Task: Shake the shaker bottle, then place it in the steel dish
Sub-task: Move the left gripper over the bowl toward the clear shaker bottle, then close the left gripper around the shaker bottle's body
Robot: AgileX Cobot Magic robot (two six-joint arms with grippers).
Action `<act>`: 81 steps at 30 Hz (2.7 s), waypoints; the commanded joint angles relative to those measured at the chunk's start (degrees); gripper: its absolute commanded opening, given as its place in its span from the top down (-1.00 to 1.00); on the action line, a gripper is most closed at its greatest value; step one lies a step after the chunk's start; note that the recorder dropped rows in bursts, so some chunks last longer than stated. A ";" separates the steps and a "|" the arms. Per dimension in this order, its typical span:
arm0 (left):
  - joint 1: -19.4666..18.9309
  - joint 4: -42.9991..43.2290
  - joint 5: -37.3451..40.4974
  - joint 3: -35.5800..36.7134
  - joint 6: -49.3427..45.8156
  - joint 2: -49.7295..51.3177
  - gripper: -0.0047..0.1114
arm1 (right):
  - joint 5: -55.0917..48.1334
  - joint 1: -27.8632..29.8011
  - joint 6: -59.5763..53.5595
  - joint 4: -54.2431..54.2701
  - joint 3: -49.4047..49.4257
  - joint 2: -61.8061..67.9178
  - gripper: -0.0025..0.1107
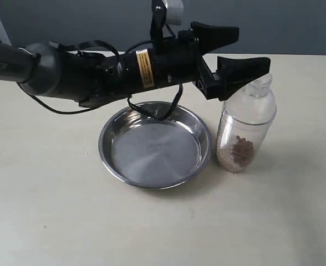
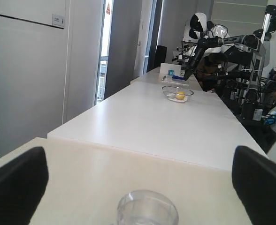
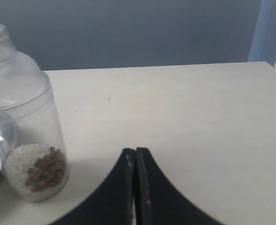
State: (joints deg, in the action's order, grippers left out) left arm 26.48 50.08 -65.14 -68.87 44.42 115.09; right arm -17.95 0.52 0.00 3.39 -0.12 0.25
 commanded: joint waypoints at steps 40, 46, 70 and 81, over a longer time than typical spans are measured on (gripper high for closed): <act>2.84 0.09 -2.22 -8.38 0.51 16.89 -0.90 | 0.47 -0.01 0.00 -0.04 0.12 -0.25 0.97; 2.84 -1.61 -4.83 -8.38 0.40 20.82 -0.90 | 0.47 -0.01 0.00 -0.04 0.12 -0.25 0.97; 5.08 -1.79 1.57 -10.93 -0.50 23.53 -0.90 | 0.47 -0.01 0.00 -0.04 0.12 -0.25 0.97; 5.17 -3.49 2.66 -10.93 -1.45 23.53 -0.88 | 0.47 -0.01 0.00 -0.04 0.12 -0.25 0.97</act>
State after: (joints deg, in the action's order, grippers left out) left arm 31.44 48.27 -62.59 -79.32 43.59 138.42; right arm -17.95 0.52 0.00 3.39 -0.12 0.25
